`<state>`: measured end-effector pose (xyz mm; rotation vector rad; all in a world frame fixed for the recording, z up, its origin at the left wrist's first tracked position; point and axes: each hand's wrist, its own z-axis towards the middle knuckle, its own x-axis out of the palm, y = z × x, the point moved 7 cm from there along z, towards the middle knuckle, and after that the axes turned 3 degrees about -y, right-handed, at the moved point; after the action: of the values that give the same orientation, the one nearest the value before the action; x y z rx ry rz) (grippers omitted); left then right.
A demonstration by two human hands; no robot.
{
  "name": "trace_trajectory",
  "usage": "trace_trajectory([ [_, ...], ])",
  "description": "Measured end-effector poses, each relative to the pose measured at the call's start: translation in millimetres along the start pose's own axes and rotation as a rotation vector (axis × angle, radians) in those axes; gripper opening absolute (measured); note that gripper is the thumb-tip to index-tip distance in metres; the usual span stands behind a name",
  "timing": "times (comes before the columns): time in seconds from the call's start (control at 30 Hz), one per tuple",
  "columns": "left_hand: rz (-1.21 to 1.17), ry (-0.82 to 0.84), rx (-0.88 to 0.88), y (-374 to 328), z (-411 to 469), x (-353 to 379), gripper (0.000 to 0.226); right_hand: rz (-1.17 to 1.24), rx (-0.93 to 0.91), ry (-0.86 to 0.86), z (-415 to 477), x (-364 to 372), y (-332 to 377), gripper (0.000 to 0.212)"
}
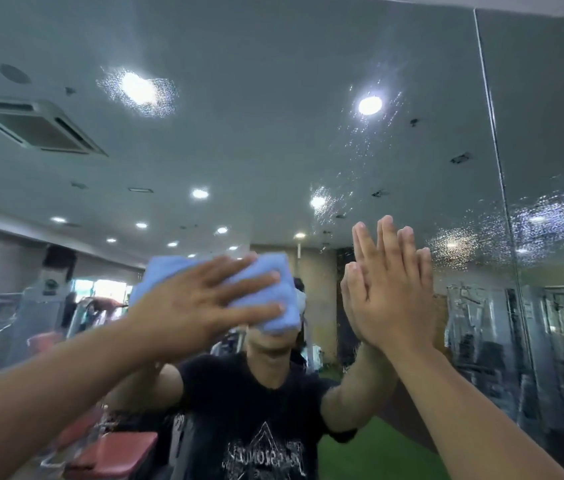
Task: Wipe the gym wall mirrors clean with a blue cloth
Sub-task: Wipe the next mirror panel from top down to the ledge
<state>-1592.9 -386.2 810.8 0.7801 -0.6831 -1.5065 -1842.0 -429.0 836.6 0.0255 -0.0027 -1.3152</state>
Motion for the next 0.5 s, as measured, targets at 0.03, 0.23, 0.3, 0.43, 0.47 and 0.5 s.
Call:
trace_trajectory([
  [0.03, 0.011, -0.034, -0.053, 22.6, 5.7, -1.6, 0.071, -0.003, 0.001, -0.006, 0.0, -0.5, 0.3, 0.063],
  [0.23, 0.039, -0.234, -0.444, 115.5, 56.6, -32.8, 0.054, -0.019, 0.005, -0.041, -0.7, 0.9, 0.4, 0.06],
  [0.3, 0.043, -0.265, -0.488, 116.7, 65.2, -33.0, 0.054, -0.024, 0.001, -0.033, -1.3, 1.1, 0.3, 0.061],
  [0.43, 0.035, -0.26, -0.54, 117.4, 64.4, -28.0, 0.051, -0.039, 0.003, -0.024, 0.0, -0.6, 0.1, 0.061],
  [0.47, 0.028, -0.253, -0.544, 118.6, 64.3, -25.9, 0.051, -0.041, 0.007, -0.022, 0.5, -1.6, 0.2, 0.061],
  [0.5, 0.026, -0.243, -0.546, 119.6, 63.6, -23.5, 0.05, -0.043, 0.009, -0.016, 0.7, -2.1, 0.6, 0.061],
])
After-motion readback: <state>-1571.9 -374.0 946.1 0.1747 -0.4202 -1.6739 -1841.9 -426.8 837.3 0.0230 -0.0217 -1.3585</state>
